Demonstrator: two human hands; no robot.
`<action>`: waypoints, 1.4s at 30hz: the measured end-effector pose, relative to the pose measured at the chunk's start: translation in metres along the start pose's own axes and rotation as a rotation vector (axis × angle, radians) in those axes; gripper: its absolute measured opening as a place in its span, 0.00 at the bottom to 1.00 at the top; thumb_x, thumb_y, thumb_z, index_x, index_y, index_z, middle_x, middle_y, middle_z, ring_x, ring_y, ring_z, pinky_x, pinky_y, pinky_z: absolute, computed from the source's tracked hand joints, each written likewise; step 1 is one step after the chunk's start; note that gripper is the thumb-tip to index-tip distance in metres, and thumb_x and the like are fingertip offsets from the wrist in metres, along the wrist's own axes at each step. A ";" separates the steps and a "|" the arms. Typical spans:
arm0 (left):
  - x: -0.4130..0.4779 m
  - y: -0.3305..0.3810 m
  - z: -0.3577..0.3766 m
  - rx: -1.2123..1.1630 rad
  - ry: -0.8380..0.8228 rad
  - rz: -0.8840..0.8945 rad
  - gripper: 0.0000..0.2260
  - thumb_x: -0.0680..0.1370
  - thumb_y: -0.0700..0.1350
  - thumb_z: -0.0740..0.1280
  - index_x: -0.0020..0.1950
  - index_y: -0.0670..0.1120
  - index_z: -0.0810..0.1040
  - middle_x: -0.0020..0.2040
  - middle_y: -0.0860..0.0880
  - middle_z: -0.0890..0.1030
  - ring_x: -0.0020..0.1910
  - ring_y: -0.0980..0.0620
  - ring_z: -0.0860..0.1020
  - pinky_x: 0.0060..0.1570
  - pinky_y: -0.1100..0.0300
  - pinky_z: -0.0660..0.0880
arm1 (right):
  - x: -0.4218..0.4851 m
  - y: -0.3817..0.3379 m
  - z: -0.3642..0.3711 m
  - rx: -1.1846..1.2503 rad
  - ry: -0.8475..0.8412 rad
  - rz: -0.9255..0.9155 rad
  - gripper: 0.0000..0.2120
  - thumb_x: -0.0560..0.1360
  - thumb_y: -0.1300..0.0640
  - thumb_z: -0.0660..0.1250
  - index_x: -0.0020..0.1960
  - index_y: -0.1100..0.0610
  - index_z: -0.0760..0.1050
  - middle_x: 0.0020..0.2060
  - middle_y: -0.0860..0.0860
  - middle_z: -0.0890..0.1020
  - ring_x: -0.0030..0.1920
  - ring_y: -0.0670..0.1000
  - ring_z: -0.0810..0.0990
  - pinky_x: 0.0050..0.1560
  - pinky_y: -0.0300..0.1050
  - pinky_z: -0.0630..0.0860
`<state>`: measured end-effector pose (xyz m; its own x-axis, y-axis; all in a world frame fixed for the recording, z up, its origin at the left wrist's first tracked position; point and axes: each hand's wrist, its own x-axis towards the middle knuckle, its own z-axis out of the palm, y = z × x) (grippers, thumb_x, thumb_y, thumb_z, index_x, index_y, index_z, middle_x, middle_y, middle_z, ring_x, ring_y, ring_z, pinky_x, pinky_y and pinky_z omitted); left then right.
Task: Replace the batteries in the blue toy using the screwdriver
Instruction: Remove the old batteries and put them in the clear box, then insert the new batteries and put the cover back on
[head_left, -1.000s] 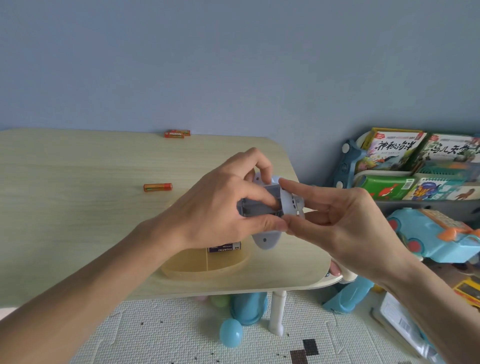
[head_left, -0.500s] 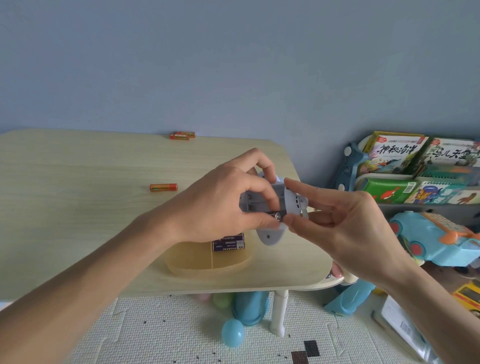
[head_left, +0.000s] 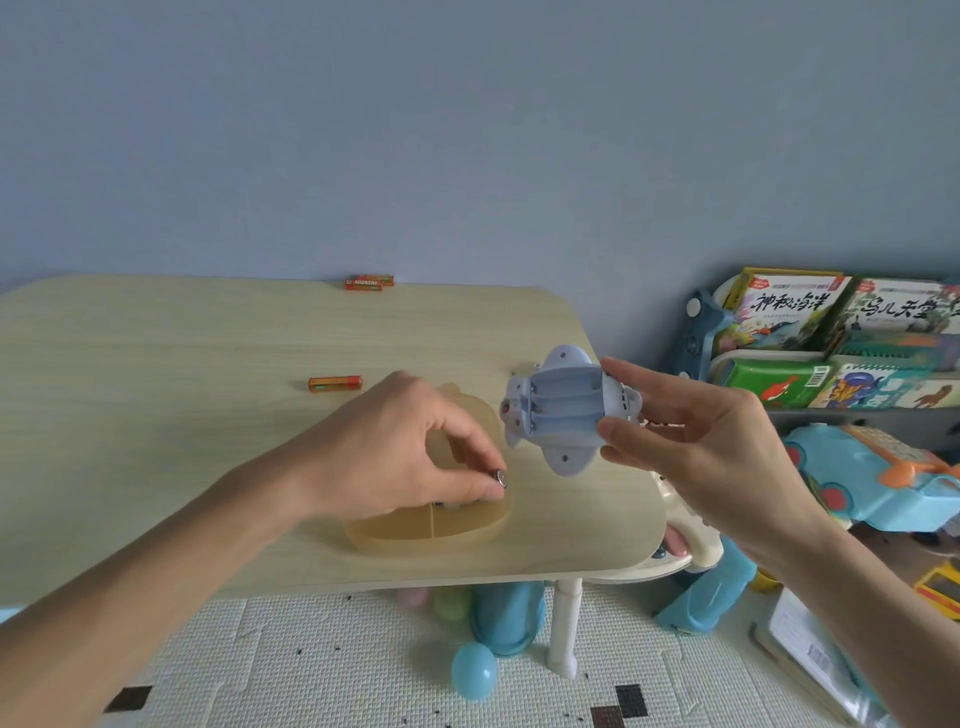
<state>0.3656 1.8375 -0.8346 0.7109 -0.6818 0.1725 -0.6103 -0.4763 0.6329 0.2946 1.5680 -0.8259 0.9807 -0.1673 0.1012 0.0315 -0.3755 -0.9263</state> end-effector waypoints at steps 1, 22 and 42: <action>-0.001 -0.003 0.002 0.031 -0.009 0.017 0.06 0.72 0.55 0.81 0.47 0.58 0.90 0.42 0.64 0.87 0.48 0.59 0.85 0.54 0.62 0.77 | 0.001 0.001 0.000 0.024 -0.002 0.004 0.25 0.74 0.59 0.78 0.68 0.43 0.82 0.52 0.45 0.91 0.47 0.51 0.92 0.60 0.63 0.84; 0.003 -0.032 -0.023 0.117 0.153 -0.020 0.04 0.71 0.55 0.81 0.44 0.58 0.91 0.40 0.59 0.87 0.47 0.55 0.82 0.50 0.51 0.79 | 0.010 0.003 0.009 0.196 -0.012 0.012 0.24 0.75 0.64 0.76 0.69 0.49 0.82 0.55 0.51 0.90 0.49 0.53 0.92 0.53 0.47 0.87; 0.000 -0.114 -0.053 0.485 0.305 -0.198 0.03 0.79 0.46 0.76 0.50 0.53 0.85 0.48 0.57 0.84 0.44 0.57 0.81 0.51 0.54 0.80 | 0.014 0.001 0.022 0.234 -0.061 0.007 0.29 0.67 0.52 0.78 0.68 0.47 0.82 0.54 0.50 0.91 0.48 0.56 0.92 0.64 0.61 0.82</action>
<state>0.4533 1.9216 -0.8666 0.8515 -0.3988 0.3403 -0.4950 -0.8254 0.2714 0.3125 1.5850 -0.8331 0.9906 -0.1115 0.0786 0.0612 -0.1518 -0.9865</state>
